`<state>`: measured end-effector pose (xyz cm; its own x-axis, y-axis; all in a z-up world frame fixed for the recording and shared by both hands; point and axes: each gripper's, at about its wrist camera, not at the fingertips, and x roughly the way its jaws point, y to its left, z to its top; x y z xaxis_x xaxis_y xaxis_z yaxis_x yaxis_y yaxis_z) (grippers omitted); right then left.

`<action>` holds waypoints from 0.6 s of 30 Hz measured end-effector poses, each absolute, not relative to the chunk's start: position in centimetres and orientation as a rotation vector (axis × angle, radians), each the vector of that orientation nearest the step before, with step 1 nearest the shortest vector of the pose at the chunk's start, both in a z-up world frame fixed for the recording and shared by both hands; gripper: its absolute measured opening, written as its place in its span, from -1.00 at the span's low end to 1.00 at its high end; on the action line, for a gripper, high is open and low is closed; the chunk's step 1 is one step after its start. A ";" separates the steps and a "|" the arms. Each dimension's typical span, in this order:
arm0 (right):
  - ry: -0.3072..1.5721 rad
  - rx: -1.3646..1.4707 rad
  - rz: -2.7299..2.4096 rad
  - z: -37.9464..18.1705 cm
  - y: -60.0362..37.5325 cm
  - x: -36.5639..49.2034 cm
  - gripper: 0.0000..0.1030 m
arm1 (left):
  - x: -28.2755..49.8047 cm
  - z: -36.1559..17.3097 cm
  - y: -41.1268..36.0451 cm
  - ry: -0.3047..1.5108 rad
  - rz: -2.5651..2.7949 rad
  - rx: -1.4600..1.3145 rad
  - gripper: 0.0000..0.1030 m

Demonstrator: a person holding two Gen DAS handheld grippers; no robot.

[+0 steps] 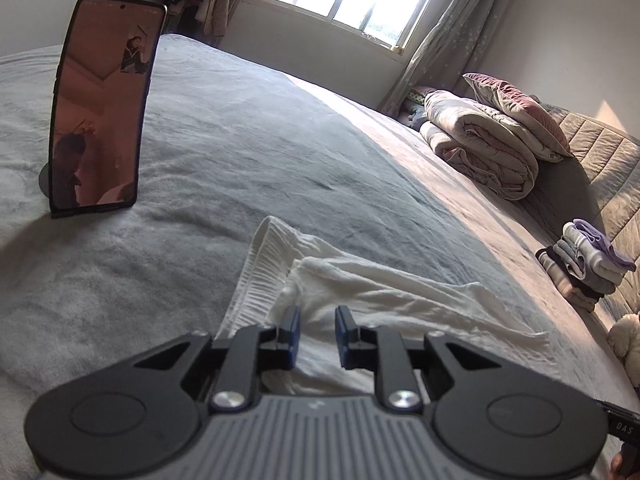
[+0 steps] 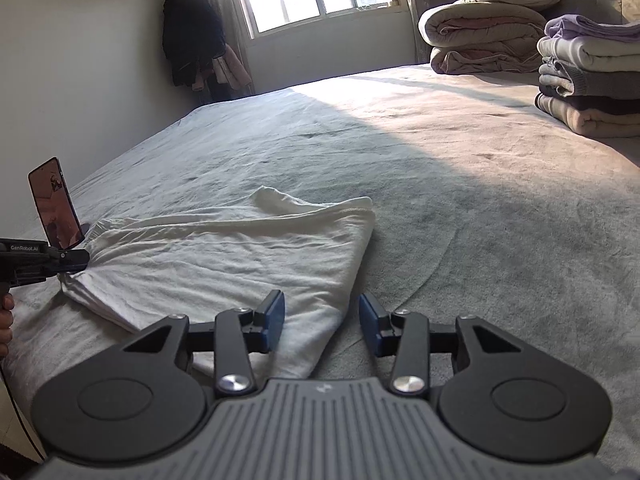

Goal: Fold clothes
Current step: 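Open both grippers and smooth the folded white pants flat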

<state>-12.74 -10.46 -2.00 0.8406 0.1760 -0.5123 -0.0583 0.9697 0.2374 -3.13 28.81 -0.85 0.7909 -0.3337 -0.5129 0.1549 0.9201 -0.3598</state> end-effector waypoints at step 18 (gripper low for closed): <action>0.608 0.064 0.083 -2.3 -7.9 -3.9 -0.24 | 1.9 -1.9 23.7 0.608 -0.252 -0.082 -0.42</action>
<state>-3.85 -7.92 -2.34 0.8176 0.0966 -0.5677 -0.0589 0.9947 0.0844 1.85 23.69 -1.92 0.7911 -0.2584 -0.5544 0.2101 0.9660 -0.1505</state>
